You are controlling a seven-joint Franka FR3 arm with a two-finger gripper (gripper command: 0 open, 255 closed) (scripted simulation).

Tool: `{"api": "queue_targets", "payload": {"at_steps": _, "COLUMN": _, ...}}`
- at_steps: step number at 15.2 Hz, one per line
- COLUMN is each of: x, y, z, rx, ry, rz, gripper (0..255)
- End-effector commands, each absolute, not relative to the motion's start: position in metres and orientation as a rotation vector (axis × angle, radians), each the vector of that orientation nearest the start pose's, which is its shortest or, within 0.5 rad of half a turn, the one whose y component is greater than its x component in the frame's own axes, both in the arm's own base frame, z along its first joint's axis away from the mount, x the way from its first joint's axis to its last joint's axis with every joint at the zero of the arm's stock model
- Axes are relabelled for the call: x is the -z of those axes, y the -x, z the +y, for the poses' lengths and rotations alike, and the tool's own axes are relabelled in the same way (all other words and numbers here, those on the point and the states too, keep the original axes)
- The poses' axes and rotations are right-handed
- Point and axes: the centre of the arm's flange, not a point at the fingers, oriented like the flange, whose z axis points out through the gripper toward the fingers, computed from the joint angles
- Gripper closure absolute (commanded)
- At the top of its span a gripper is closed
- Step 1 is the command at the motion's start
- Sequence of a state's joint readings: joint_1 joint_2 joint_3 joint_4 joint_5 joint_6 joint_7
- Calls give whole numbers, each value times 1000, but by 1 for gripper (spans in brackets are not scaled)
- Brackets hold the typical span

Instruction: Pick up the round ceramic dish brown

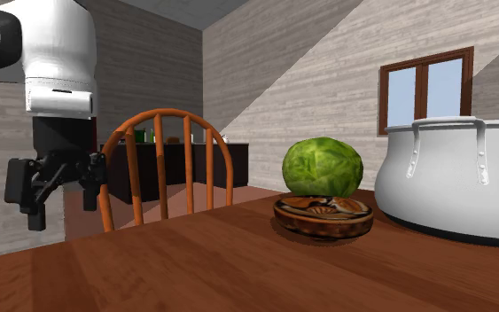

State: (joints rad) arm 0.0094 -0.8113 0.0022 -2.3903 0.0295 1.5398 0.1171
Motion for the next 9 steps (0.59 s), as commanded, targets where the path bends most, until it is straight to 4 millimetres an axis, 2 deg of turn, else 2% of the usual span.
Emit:
{"api": "queue_targets", "payload": {"at_steps": 1, "x": -579, "y": -296, "z": 7, "rx": -64, "ry": 3111, "rz": 165, "gripper": 0}}
{"api": "queue_targets", "payload": {"at_steps": 9, "x": -566, "y": -352, "z": -22, "rx": 255, "ry": 3259, "rz": -455, "gripper": 0}}
